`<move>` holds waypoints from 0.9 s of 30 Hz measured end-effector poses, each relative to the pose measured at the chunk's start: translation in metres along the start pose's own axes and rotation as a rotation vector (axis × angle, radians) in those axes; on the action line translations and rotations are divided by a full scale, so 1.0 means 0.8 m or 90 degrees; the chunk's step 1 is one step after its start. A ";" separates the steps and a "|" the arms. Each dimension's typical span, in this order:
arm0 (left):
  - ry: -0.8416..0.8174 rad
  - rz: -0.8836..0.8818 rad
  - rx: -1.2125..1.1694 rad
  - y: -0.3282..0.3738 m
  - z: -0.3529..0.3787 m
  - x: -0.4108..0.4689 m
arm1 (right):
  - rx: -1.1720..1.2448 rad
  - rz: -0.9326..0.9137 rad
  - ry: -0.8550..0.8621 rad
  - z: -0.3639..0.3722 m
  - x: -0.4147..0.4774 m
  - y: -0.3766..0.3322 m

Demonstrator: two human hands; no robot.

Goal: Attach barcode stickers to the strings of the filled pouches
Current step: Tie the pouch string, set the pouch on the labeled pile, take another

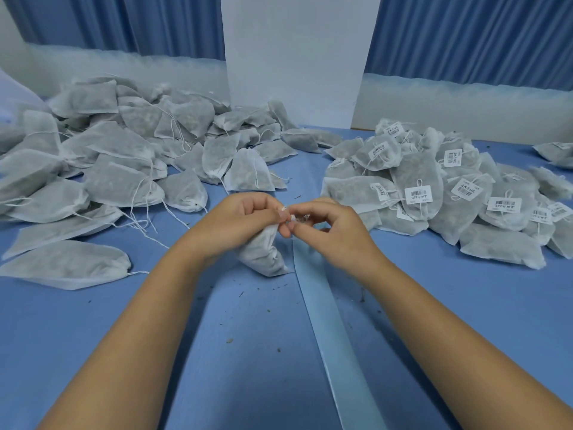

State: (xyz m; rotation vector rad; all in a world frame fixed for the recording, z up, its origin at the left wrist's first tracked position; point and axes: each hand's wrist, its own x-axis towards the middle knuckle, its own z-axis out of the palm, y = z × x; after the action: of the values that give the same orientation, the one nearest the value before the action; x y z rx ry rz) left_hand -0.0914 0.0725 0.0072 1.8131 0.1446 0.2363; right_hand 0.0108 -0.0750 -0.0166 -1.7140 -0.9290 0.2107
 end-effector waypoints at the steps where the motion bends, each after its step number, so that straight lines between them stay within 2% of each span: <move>1: 0.000 -0.001 -0.004 -0.001 0.000 0.000 | 0.005 0.004 0.006 -0.001 0.000 -0.001; 8: 0.046 -0.008 -0.013 -0.003 0.004 0.003 | 0.054 0.003 0.028 -0.001 0.001 -0.002; 12: 0.046 0.005 -0.015 -0.003 0.005 0.003 | 0.064 -0.013 -0.024 -0.003 0.000 -0.004; 16: 0.051 0.004 -0.034 -0.003 0.005 0.004 | 0.123 0.034 -0.057 -0.003 -0.001 -0.003; 20: 0.054 0.007 -0.034 -0.004 0.004 0.004 | 0.119 0.075 -0.056 -0.001 0.000 0.000; 23: 0.097 0.013 -0.031 -0.004 0.006 0.005 | 0.090 0.030 -0.032 0.000 0.001 0.001; 27: 0.127 -0.013 0.050 -0.006 0.007 0.008 | 0.055 -0.025 0.010 0.002 -0.001 0.000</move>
State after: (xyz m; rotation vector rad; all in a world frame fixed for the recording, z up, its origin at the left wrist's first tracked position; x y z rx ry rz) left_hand -0.0840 0.0698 0.0017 1.8623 0.3168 0.4012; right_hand 0.0094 -0.0741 -0.0173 -1.6150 -0.9287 0.2076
